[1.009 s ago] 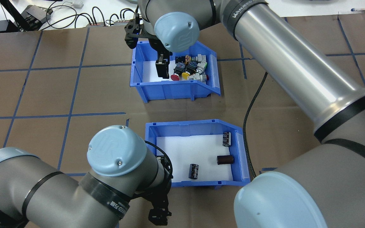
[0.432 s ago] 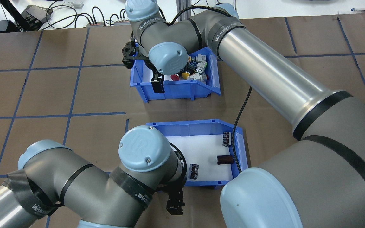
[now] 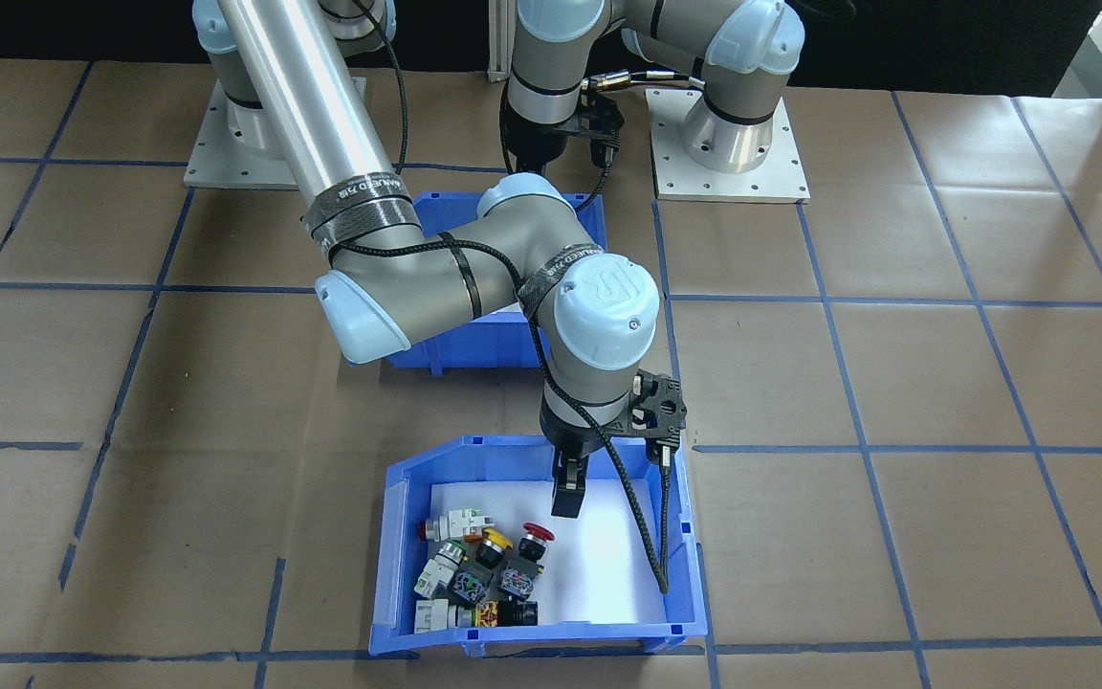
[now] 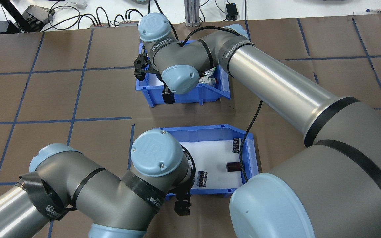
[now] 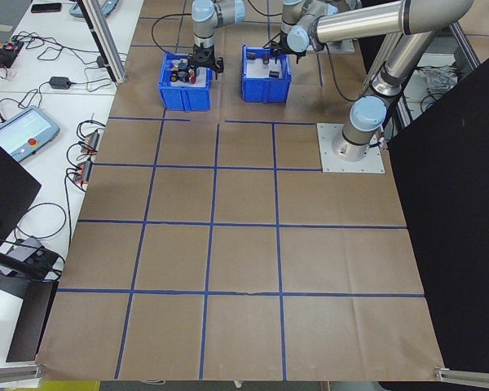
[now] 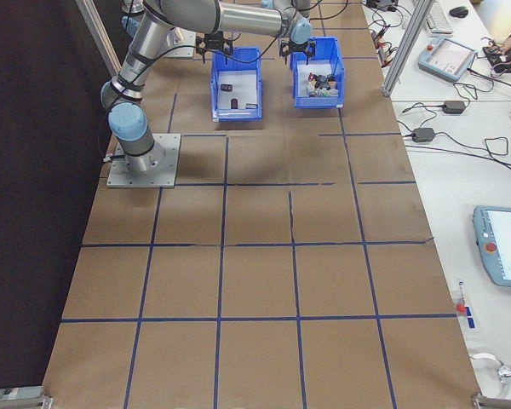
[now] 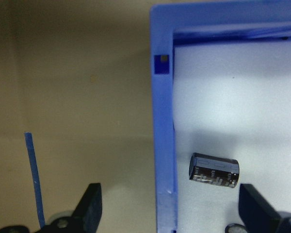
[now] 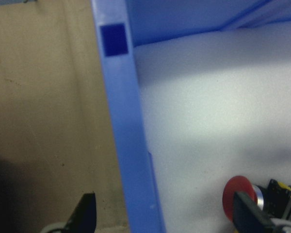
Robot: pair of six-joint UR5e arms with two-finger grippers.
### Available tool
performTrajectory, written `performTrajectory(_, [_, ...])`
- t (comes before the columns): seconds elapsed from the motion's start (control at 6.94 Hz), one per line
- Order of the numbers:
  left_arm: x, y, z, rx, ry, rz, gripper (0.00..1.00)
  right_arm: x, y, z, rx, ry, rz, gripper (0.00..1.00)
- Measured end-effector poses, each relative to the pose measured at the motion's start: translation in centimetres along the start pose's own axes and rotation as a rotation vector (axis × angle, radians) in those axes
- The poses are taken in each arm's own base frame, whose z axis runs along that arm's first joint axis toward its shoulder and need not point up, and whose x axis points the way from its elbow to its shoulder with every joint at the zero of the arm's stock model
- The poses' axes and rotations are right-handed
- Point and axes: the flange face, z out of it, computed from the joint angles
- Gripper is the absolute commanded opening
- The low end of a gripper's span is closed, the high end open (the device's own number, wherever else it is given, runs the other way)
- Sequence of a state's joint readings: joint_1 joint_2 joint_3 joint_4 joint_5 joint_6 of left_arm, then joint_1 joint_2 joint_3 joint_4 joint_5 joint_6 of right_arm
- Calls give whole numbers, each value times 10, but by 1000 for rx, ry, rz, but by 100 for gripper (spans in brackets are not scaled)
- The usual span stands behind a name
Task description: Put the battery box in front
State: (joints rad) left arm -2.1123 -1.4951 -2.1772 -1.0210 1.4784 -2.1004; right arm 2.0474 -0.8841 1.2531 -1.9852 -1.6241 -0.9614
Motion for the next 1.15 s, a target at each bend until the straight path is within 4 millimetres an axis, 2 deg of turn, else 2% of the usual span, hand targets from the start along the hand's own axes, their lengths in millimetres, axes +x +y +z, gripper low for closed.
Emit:
performTrajectory(0.14, [4, 0, 4, 8, 9, -2, 100, 0, 0, -1, -3, 4, 14, 32])
performTrajectory(0.29, [6, 1, 9, 14, 8, -6, 99, 0, 1, -5, -3, 8, 18, 19])
performTrajectory(0.43, [7, 1, 13, 19, 2, -10, 94, 0, 1, -11, 1, 15, 18, 5])
performTrajectory(0.58, [8, 1, 17, 25, -7, -16, 80, 0, 2, -22, 9, 27, 19, 0])
performTrajectory(0.72, [9, 1, 21, 29, -14, -23, 78, -1, 5, -36, 17, 40, 20, 0])
performTrajectory(0.86, [10, 1, 23, 30, -19, -28, 60, 0, 10, -47, 23, 51, 23, 0])
performTrajectory(1.01, [10, 2, 24, 29, -22, -32, 36, 4, 19, -59, 18, 69, 32, 0])
performTrajectory(1.15, [10, 2, 24, 26, -24, -36, 13, 11, 37, -74, -2, 92, 45, 0])
